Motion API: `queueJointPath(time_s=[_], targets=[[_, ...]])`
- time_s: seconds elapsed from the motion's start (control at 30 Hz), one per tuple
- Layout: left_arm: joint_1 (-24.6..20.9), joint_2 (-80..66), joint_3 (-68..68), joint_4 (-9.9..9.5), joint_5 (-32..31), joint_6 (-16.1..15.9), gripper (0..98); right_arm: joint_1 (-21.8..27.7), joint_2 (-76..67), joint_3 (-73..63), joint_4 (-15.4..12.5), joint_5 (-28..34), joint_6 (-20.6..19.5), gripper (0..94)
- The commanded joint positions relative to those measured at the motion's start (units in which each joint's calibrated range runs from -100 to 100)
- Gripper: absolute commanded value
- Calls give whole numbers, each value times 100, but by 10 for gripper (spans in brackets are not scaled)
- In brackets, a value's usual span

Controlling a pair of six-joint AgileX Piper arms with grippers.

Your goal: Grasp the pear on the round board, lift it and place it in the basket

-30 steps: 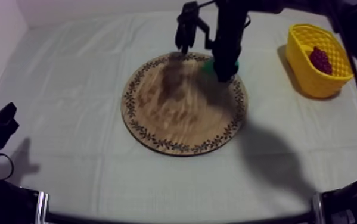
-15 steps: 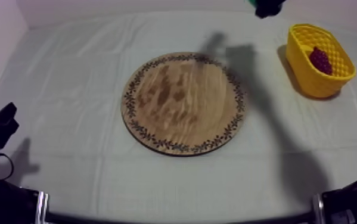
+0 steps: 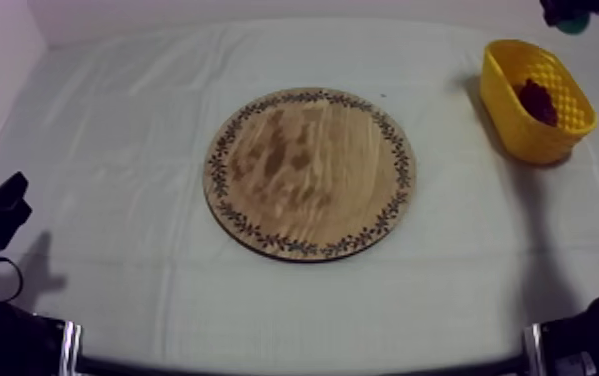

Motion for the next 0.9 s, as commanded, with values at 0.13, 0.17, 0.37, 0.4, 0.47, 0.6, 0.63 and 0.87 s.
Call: queueJointPath(time_s=[0.13,0.17,0.37,0.4,0.47,0.6,0.63,0.87], targets=[[1,0,0,-2,-1,-1,1,288,9,897,-66,-337,-180,457],[1,0,0,-2,-1,-1,1,299,24,1037,-75,-390,-202,459],[1,0,0,-2,-1,-1,1,272,221,1802,-140,-860,-251,486],[1,0,0,-2,-1,-1,1,251,274,1884,-137,-931,-267,492],[1,0,0,-2,-1,-1,1,216,393,1983,-127,-1044,-305,522],[1,0,0,-2,-1,-1,1,159,604,2009,-91,-1241,-315,603],[1,0,0,-2,-1,-1,1,142,634,2018,-75,-1328,-311,614],[1,0,0,-2,-1,-1,1,52,410,2092,32,-1824,-411,623]])
